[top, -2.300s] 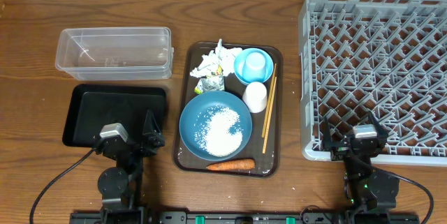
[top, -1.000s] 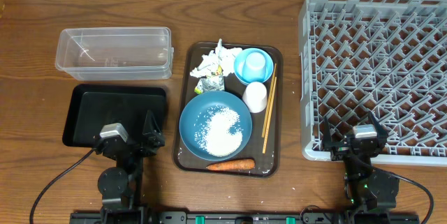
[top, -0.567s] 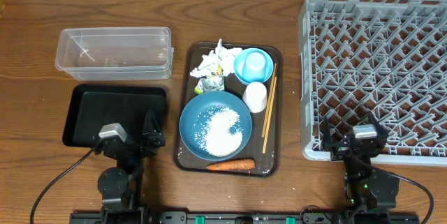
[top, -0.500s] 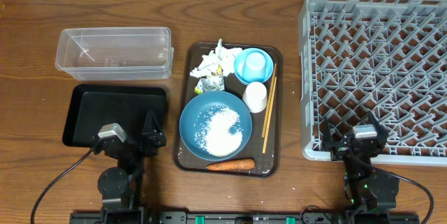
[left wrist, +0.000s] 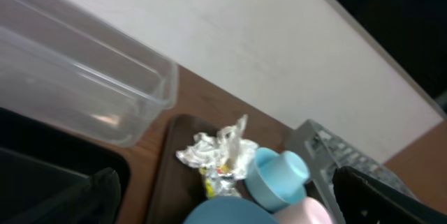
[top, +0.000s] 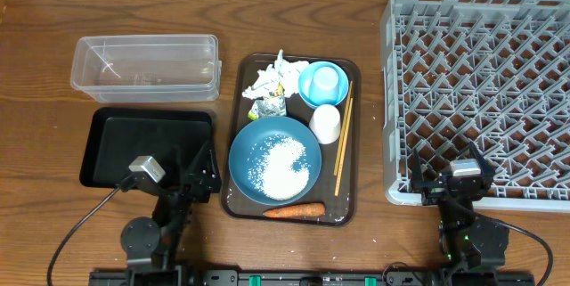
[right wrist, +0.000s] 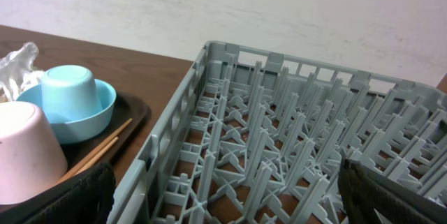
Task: Sort waste into correct bins and load items into the dishwasher rack
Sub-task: 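Move the left gripper to the blue plate's right rim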
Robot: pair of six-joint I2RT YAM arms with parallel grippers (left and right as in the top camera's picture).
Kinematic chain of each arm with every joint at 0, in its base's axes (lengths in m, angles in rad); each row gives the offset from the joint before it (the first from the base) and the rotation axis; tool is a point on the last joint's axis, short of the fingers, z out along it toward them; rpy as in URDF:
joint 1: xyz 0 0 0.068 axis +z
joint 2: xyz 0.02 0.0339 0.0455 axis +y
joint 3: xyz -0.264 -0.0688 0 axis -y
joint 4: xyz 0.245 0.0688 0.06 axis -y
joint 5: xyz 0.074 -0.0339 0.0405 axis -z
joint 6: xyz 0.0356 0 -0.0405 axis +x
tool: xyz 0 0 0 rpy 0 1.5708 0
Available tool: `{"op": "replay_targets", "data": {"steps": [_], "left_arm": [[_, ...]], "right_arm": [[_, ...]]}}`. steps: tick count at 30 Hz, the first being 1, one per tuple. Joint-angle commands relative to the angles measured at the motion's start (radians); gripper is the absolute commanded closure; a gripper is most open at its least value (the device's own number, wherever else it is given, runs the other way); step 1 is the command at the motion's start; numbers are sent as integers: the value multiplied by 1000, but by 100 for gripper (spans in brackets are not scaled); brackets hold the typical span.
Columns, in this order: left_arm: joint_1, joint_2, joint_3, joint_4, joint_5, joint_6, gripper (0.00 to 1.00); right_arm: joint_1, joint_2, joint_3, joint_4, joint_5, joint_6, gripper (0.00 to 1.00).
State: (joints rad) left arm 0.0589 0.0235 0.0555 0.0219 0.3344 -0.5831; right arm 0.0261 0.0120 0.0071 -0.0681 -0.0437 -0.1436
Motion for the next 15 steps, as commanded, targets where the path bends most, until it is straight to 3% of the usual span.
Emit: {"op": "replay_targets", "data": {"steps": [1, 10, 15], "left_arm": [[5, 39, 131, -38, 61, 23, 1], [5, 479, 621, -486, 153, 215, 1], [-2, 721, 825, -613, 448, 294, 1]], "right_arm": [[14, -3, -1, -4, 10, -11, 1], [14, -3, -1, -4, 10, -11, 1], [14, -3, -1, -4, 10, -11, 1]]}}
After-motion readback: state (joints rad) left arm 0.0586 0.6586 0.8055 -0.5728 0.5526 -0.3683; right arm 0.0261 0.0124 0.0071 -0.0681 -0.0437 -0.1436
